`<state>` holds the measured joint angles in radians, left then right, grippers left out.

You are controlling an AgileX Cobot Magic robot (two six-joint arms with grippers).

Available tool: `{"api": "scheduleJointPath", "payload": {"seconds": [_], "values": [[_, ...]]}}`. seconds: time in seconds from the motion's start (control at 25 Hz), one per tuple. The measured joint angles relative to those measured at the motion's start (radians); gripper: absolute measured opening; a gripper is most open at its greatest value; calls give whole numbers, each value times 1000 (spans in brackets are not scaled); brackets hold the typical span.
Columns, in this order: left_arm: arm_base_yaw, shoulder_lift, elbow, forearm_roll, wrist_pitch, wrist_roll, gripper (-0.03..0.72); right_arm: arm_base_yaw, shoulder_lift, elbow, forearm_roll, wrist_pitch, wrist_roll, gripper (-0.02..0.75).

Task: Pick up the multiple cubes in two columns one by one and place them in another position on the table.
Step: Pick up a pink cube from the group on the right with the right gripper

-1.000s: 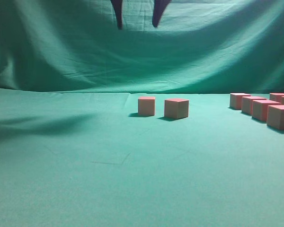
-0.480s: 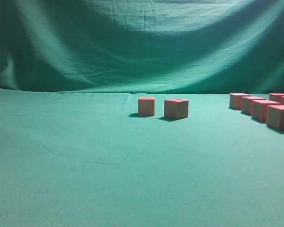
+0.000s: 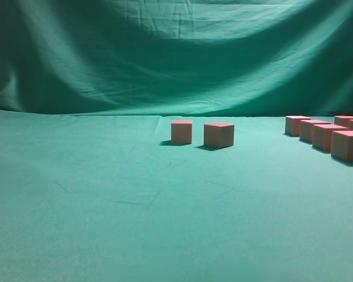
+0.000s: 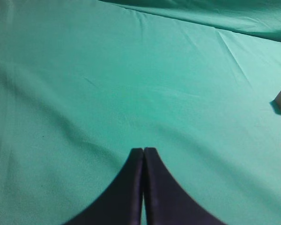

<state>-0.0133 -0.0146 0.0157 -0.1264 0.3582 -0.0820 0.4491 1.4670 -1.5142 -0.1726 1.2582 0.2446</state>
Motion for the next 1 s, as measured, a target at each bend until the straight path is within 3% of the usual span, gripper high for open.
{"api": "scheduleJointPath", "payload": {"seconds": [0.2, 0.48, 1.0], "values": [[0, 0, 0, 0, 0, 0, 0, -85, -104, 280, 9, -62, 31, 503], [0, 0, 0, 0, 0, 0, 0, -119, -99, 574, 44, -333, 42, 503], [0, 0, 0, 0, 0, 0, 0, -122, 197, 578, 45, -576, 4, 503]]}}
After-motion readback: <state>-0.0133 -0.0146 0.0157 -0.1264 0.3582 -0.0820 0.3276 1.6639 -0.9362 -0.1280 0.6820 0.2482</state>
